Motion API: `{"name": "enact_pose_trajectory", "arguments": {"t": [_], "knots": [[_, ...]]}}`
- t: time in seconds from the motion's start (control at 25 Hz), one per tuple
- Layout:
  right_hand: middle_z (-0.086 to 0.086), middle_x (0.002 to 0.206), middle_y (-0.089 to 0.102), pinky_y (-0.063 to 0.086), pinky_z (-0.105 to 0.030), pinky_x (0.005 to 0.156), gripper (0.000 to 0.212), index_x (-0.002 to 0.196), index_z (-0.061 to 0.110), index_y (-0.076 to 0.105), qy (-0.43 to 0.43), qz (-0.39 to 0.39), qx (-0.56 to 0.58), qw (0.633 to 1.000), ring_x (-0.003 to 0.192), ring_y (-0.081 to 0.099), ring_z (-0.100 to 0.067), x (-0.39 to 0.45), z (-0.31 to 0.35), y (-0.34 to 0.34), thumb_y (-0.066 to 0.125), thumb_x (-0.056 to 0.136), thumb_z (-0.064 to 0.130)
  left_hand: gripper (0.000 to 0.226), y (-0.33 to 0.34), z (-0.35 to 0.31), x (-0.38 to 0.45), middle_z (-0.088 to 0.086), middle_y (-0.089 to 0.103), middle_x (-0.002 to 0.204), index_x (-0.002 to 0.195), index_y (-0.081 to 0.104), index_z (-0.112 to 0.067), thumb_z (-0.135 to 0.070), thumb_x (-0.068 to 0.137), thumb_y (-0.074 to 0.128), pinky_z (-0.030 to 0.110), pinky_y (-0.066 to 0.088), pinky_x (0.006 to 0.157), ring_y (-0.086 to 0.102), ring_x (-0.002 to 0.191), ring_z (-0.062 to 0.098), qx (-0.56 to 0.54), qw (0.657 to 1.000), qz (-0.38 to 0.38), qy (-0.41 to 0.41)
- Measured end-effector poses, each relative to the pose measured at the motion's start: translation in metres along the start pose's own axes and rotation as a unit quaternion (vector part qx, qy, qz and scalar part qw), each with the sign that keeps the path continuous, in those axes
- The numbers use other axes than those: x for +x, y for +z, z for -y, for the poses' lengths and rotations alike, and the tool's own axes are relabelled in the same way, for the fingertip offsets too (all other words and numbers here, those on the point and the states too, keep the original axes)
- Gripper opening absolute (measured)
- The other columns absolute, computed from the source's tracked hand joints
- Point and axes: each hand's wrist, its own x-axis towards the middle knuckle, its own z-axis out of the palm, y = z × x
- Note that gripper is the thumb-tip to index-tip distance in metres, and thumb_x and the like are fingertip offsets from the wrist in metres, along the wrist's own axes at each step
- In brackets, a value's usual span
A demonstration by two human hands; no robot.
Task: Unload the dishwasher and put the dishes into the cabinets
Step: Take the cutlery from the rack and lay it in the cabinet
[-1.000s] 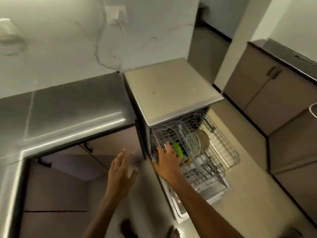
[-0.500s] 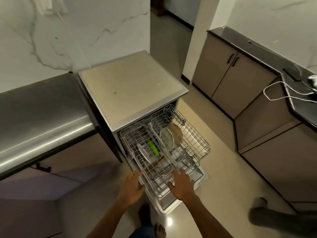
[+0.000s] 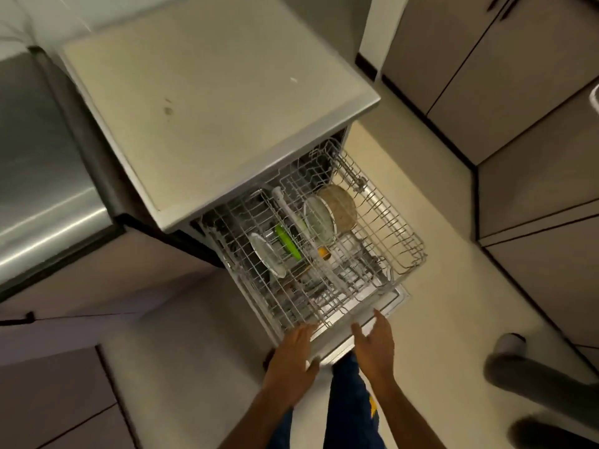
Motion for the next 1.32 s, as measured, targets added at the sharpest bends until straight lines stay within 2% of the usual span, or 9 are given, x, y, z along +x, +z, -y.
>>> {"name": "enact_pose_trajectory", "arguments": {"t": [0.2, 0.4, 0.56, 0.68, 0.84, 1.0, 1.08, 1.2, 1.32], "knots": [[-0.016, 0.163, 0.039, 0.028, -0.052, 0.127, 0.091, 0.166, 0.012, 0.008, 0.061, -0.100, 0.158, 0.981, 0.151, 0.040, -0.035, 0.109, -0.025, 0.070, 0.050, 0.101, 0.060, 0.094, 0.071, 0.008, 0.094, -0.004, -0.008, 0.174, 0.163, -0.020, -0.023, -0.054, 0.103, 0.046, 0.041, 0.009, 0.129, 0.000, 0.158, 0.012, 0.143, 0.989, -0.023, 0.038], [-0.007, 0.166, 0.039, 0.033, -0.058, 0.122, 0.080, 0.158, 0.039, 0.000, 0.013, -0.179, 0.188, 0.966, 0.148, 0.046, -0.025, 0.146, -0.039, 0.097, 0.040, 0.097, 0.071, 0.108, 0.115, 0.025, 0.154, 0.001, -0.009, 0.175, 0.161, -0.024, -0.029, -0.043, 0.097, 0.062, 0.049, 0.027, 0.126, 0.021, 0.159, 0.021, 0.203, 0.978, -0.003, 0.058], [0.000, 0.165, 0.034, 0.036, -0.043, 0.124, 0.070, 0.159, 0.046, 0.008, 0.004, -0.153, 0.259, 0.954, 0.148, 0.044, -0.016, 0.140, -0.041, 0.092, 0.050, 0.103, 0.055, 0.112, 0.107, 0.022, 0.146, 0.004, 0.023, 0.172, 0.166, -0.004, -0.023, -0.035, 0.088, 0.075, 0.049, 0.045, 0.113, 0.047, 0.146, 0.024, 0.215, 0.965, -0.085, 0.123], [-0.004, 0.151, 0.045, 0.031, -0.008, 0.113, 0.064, 0.160, 0.020, 0.020, -0.027, -0.129, 0.297, 0.946, 0.137, 0.050, -0.018, 0.142, -0.031, 0.096, 0.054, 0.107, 0.031, 0.112, 0.074, 0.024, 0.146, 0.004, 0.038, 0.166, 0.167, 0.008, -0.021, -0.028, 0.083, 0.082, 0.049, 0.050, 0.108, 0.054, 0.140, 0.025, 0.240, 0.953, -0.140, 0.122], [0.007, 0.152, 0.048, 0.010, 0.010, 0.102, 0.068, 0.165, 0.016, 0.014, -0.072, -0.085, 0.287, 0.951, 0.128, 0.041, 0.028, 0.138, 0.003, 0.103, 0.053, 0.109, 0.019, 0.064, 0.052, 0.033, 0.159, 0.004, 0.035, 0.167, 0.166, 0.017, -0.023, -0.034, 0.110, 0.044, 0.052, 0.051, 0.106, 0.048, 0.146, 0.026, 0.269, 0.929, -0.178, 0.180], [-0.004, 0.145, 0.060, 0.049, -0.035, 0.114, 0.068, 0.165, 0.024, 0.021, -0.125, -0.047, 0.303, 0.944, 0.133, 0.060, -0.007, 0.160, 0.044, 0.108, 0.053, 0.108, 0.043, 0.089, 0.014, 0.043, 0.180, 0.003, 0.040, 0.165, 0.165, 0.023, -0.022, -0.013, 0.091, 0.072, 0.049, 0.054, 0.103, 0.053, 0.142, 0.025, 0.259, 0.928, -0.205, 0.174], [-0.013, 0.140, 0.060, 0.057, -0.035, 0.100, 0.069, 0.165, 0.019, 0.021, -0.158, 0.000, 0.270, 0.950, 0.122, 0.065, -0.007, 0.183, 0.070, 0.128, 0.052, 0.108, 0.043, 0.098, -0.025, 0.057, 0.209, 0.003, 0.045, 0.161, 0.164, 0.025, -0.022, -0.007, 0.085, 0.080, 0.045, 0.052, 0.108, 0.053, 0.141, 0.024, 0.247, 0.934, -0.237, 0.097], [-0.015, 0.151, 0.048, 0.049, -0.018, 0.103, 0.074, 0.166, 0.009, 0.011, -0.197, -0.027, 0.258, 0.945, 0.125, 0.055, 0.010, 0.219, 0.140, 0.159, 0.055, 0.109, 0.024, 0.091, -0.082, 0.072, 0.253, 0.000, 0.059, 0.145, 0.160, 0.034, -0.031, -0.010, 0.085, 0.081, 0.039, 0.056, 0.098, 0.060, 0.129, 0.021, 0.277, 0.923, -0.255, 0.082], [-0.018, 0.170, 0.021, 0.035, -0.058, 0.122, 0.084, 0.167, 0.012, 0.007, -0.264, -0.009, 0.253, 0.931, 0.155, 0.031, -0.036, 0.252, 0.190, 0.195, 0.056, 0.102, 0.037, 0.076, -0.136, 0.084, 0.283, 0.007, 0.070, 0.124, 0.149, 0.053, -0.028, -0.008, 0.082, 0.082, 0.043, 0.057, 0.082, 0.065, 0.112, 0.032, 0.275, 0.915, -0.286, 0.076]]}}
